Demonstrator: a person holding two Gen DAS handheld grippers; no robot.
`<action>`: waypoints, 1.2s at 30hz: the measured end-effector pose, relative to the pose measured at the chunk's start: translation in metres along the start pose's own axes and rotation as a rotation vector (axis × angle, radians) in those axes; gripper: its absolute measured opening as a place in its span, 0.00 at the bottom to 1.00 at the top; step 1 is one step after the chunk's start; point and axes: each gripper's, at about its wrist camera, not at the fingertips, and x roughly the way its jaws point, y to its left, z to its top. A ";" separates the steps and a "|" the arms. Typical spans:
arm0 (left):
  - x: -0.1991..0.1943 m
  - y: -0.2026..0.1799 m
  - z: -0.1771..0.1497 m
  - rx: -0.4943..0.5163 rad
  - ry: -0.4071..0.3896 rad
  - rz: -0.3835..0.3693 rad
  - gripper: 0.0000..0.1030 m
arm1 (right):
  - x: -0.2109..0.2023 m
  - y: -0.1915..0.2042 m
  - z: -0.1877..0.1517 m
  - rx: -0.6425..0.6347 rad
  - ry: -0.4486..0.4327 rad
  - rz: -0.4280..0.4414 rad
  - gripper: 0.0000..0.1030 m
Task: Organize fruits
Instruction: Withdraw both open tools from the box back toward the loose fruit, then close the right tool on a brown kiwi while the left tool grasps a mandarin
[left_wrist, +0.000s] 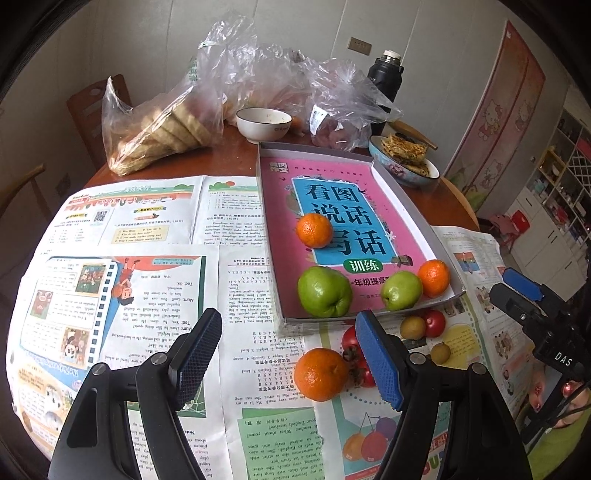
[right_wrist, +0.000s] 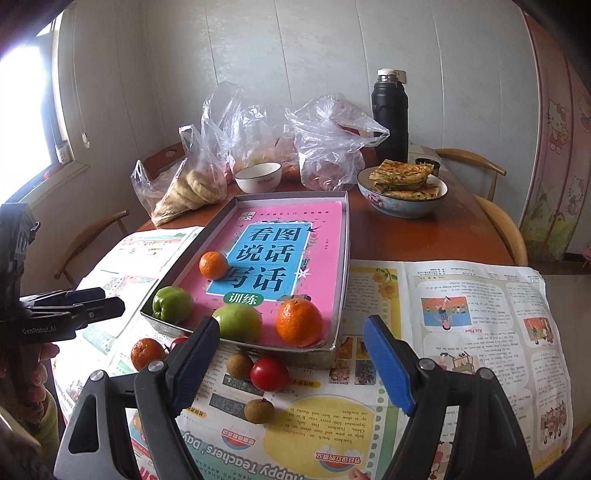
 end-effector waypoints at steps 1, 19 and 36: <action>0.000 -0.001 -0.001 0.002 0.001 -0.001 0.74 | 0.000 0.000 -0.001 0.001 0.003 0.000 0.77; 0.011 -0.005 -0.020 0.030 0.065 0.005 0.74 | 0.013 0.012 -0.035 -0.030 0.094 0.036 0.77; 0.024 -0.014 -0.038 0.078 0.125 0.025 0.74 | 0.030 0.024 -0.059 -0.055 0.175 0.053 0.77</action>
